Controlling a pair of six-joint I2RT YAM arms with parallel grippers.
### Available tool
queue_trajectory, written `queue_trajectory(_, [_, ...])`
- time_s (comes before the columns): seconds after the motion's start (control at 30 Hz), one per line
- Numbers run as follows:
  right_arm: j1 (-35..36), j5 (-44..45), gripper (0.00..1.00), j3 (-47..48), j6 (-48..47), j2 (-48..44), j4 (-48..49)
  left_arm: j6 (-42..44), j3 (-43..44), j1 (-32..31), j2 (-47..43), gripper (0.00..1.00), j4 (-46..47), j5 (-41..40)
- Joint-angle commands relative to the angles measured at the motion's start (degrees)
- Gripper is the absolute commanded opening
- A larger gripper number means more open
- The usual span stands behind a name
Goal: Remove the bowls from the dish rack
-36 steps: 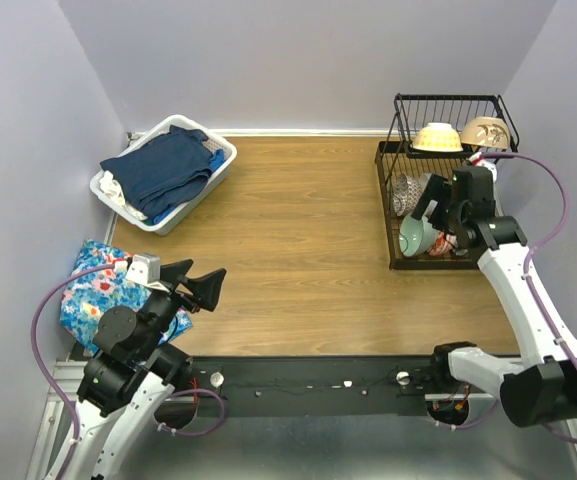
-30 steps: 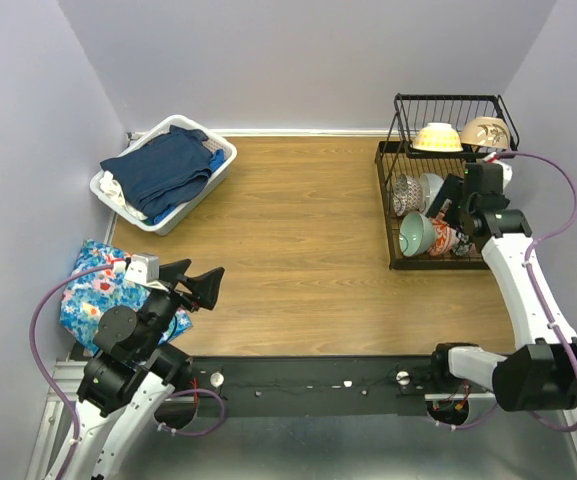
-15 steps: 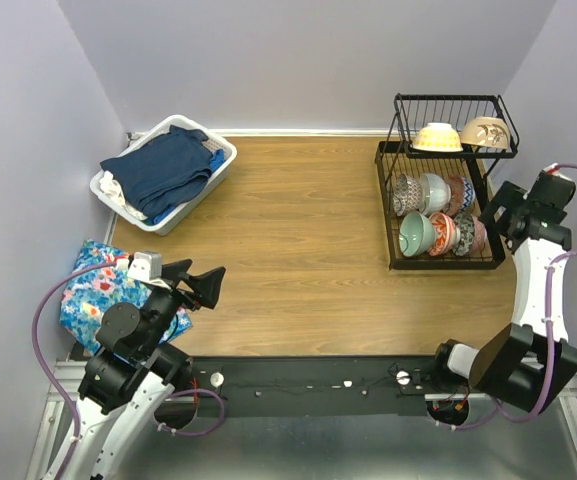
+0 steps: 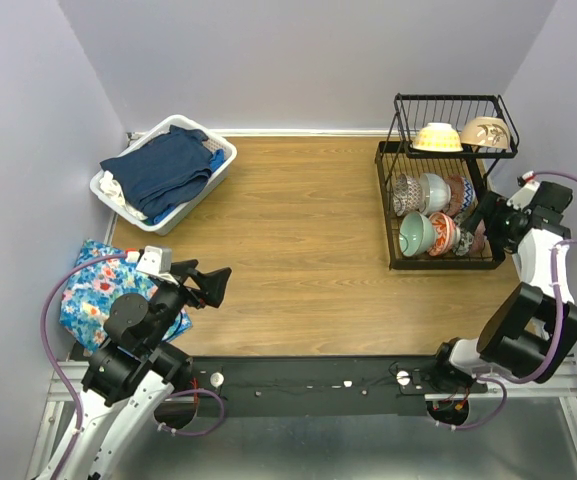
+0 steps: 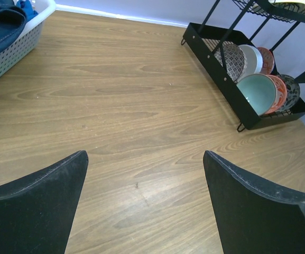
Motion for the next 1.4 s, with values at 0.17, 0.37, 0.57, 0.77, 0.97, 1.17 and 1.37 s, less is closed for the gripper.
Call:
queue_trajectory(0.17, [-4.1, -12.1, 1.0, -2.7, -2.0, 3.6, 4.1, 1.0, 0.0, -0.2, -0.6, 0.99, 0.3, 2.3])
queue_trajectory(0.37, [-4.9, -13.1, 1.0, -3.5, -3.1, 4.5, 5.5, 1.1, 0.1, -0.2, 0.0, 0.99, 0.4, 2.5])
queue_trajectory(0.57, [-5.3, -7.3, 1.0, -6.3, -3.9, 2.6, 8.8, 1.1, 0.1, -0.2, -0.3, 0.99, 0.4, 2.5])
queue_trajectory(0.77, [-5.4, -10.3, 1.0, -5.5, -4.7, 4.0, 12.2, 1.1, 0.0, -0.2, -0.3, 0.99, 0.4, 2.6])
queue_trajectory(0.97, [-5.9, -14.1, 1.0, -2.7, -5.4, 7.7, 12.8, 1.1, 0.1, -0.2, 0.2, 0.99, 0.3, 2.7])
queue_trajectory(1.17, [-6.0, -16.6, 1.0, -2.6, -7.2, 9.8, 12.6, 1.0, 0.2, -0.2, 0.5, 0.99, 0.2, 2.1])
queue_trajectory(1.37, [-6.3, -19.2, 1.0, -1.9, -8.0, 11.3, 12.4, 1.0, 0.2, -0.2, 0.6, 0.99, 0.1, 1.8])
